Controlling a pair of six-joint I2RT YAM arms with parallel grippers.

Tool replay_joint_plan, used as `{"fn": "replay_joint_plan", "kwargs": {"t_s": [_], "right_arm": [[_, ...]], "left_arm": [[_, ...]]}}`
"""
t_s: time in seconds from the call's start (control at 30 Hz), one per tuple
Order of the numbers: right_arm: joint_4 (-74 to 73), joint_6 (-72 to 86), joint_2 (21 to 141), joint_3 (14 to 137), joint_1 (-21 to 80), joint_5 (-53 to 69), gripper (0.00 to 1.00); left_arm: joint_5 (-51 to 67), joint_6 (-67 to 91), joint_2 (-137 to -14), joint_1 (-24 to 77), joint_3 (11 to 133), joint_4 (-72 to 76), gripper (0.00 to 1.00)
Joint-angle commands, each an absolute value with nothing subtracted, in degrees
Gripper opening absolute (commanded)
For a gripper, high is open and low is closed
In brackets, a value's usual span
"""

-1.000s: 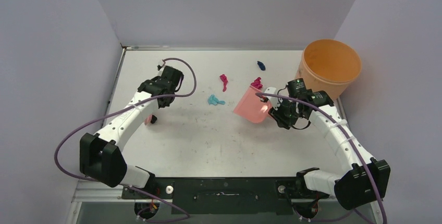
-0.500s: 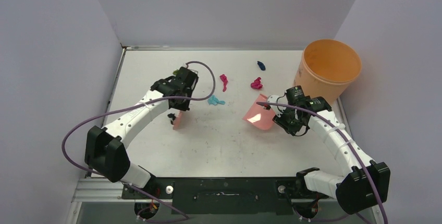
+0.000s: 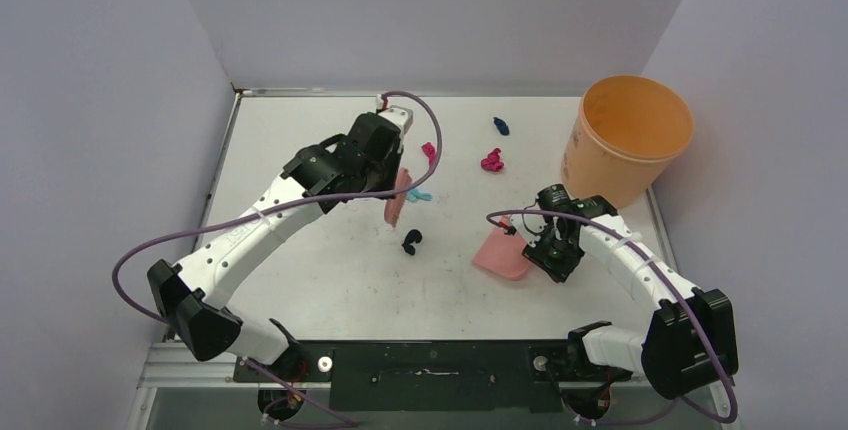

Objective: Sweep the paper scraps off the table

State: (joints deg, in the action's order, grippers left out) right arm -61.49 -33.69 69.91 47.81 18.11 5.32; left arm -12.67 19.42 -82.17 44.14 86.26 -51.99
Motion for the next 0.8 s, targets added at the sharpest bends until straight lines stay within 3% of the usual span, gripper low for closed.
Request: {"fn": "replay_joint_plan", "kwargs": {"t_s": [0.0,0.1,0.23,0.37,0.57,0.77], "right_arm": [[-59.06,-31.79,69.53,47.22,18.92,4.8,0.07],[-58.63,-30.9,69.38,47.29,19.38,4.59,0.07],[-58.64,-30.6,69.7,47.12,19.72,4.26,0.07],[-58.32,-29.96,70.05,47.02,20.08,3.78,0.06],[-59.1,-30.37,69.93,47.06,20.39,4.7,0.06],[-64.59,-32.49,70.35,47.91,23.26,8.89,0.07]], "left_arm": [[-23.16,14.07,-84.08,40.09,95.33,-54.03,0.0],[-33.84,10.12,-91.35,37.93,103.3,-58.39,0.0],[-39.44,4.79,-99.31,33.94,112.18,-58.09,0.0],[-40.69,1.5,-107.78,29.18,119.8,-58.03,0.0],[-42.87,-11.57,-115.91,26.22,119.68,-45.96,0.0],[-38.23,-17.48,-129.69,25.66,132.45,-48.92,0.0]]}}
